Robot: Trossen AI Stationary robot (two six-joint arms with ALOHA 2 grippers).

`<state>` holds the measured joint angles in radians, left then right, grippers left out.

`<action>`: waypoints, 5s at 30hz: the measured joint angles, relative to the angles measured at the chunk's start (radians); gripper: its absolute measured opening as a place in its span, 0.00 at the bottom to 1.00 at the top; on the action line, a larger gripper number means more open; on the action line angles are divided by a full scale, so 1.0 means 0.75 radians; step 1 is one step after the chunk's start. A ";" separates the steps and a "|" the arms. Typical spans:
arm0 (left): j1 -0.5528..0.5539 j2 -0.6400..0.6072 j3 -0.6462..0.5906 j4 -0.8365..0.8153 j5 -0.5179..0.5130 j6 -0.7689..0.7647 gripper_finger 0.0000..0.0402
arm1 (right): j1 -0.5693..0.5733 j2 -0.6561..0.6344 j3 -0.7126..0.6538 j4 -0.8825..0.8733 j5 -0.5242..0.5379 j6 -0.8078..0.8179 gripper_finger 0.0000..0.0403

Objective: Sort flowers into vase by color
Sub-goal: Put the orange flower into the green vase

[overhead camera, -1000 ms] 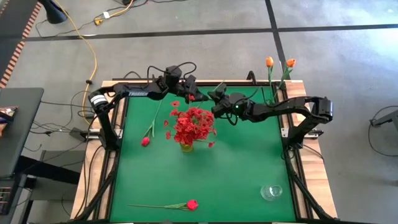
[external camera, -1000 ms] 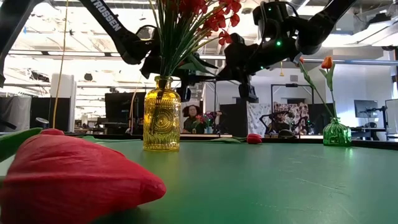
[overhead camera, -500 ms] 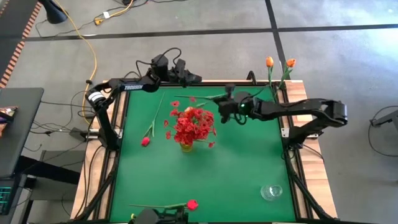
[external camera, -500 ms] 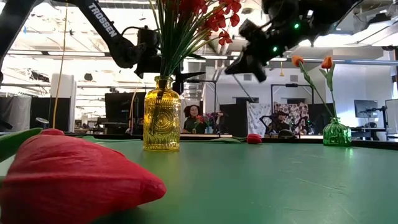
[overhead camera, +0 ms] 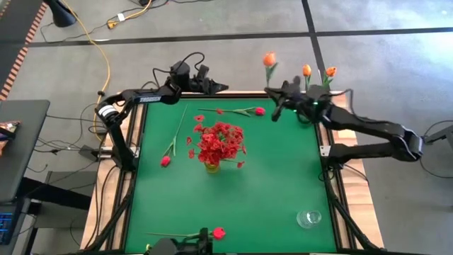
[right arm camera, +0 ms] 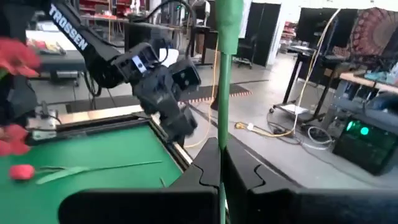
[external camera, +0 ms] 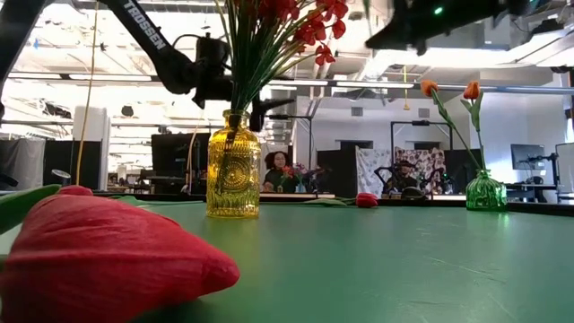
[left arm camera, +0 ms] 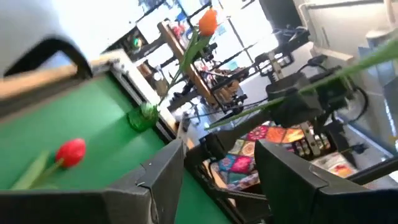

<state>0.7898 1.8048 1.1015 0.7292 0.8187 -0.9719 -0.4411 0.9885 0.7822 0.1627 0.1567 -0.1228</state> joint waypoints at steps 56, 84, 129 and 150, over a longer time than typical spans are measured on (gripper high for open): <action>-0.179 -0.950 -0.799 -0.357 -0.759 0.377 0.46 | -0.158 -0.964 -0.704 -0.279 0.875 0.138 0.07; -0.179 -0.950 -0.798 -0.358 -0.757 0.362 0.46 | -0.291 -0.962 -0.833 -0.093 0.832 0.167 0.07; -0.179 -0.949 -0.797 -0.358 -0.758 0.376 0.46 | -0.409 -0.758 -0.831 -0.134 0.727 0.275 0.07; -0.179 -0.949 -0.797 -0.359 -0.758 0.385 0.46 | -0.409 -0.759 -0.831 -0.268 0.728 0.399 0.15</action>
<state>0.6558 1.0927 0.5037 0.4599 0.2499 -0.6830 -0.7479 0.4192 0.1593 -0.0383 0.7029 0.1766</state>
